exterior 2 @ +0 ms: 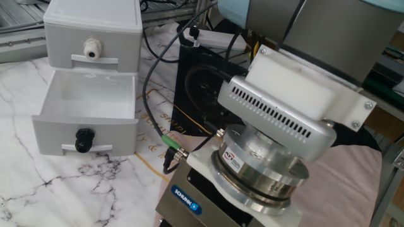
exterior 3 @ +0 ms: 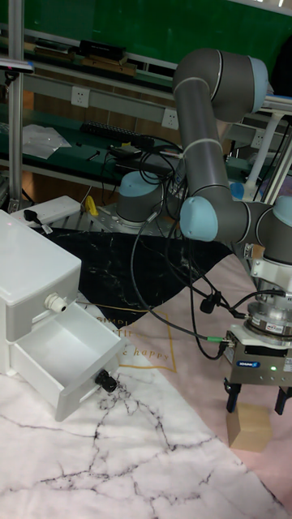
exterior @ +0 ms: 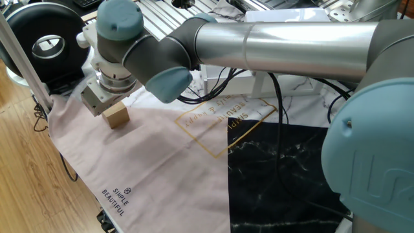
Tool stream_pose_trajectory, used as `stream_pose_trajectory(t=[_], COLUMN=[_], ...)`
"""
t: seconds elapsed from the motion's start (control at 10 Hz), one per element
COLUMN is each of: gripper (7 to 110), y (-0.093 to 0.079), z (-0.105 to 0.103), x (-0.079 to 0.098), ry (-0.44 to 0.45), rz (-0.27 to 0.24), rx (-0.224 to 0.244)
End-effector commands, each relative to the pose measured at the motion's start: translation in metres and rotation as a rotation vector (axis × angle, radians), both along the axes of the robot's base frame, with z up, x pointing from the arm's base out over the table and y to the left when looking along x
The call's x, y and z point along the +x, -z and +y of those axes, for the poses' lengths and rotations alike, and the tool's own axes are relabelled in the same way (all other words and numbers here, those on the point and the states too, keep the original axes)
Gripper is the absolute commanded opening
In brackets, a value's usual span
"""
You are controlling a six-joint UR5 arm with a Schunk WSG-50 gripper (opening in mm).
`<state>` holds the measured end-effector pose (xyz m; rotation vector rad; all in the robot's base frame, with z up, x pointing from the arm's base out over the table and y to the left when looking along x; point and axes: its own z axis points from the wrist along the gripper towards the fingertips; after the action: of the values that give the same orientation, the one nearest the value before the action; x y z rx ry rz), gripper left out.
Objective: Put things in the drawer
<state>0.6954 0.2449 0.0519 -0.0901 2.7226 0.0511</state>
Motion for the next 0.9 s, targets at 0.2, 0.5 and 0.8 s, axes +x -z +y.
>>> stream_pose_trajectory(t=[0.2,0.5,0.8], gripper=[88,88,66], y=[0.01,0.012,0.011], z=[-0.002,0.0,-0.013], x=[-0.007,-0.016,-0.019], ry=[0.046,0.046,0.032], rz=[-0.022,-0.035,-0.002], rx=[0.01,-0.008,-0.067])
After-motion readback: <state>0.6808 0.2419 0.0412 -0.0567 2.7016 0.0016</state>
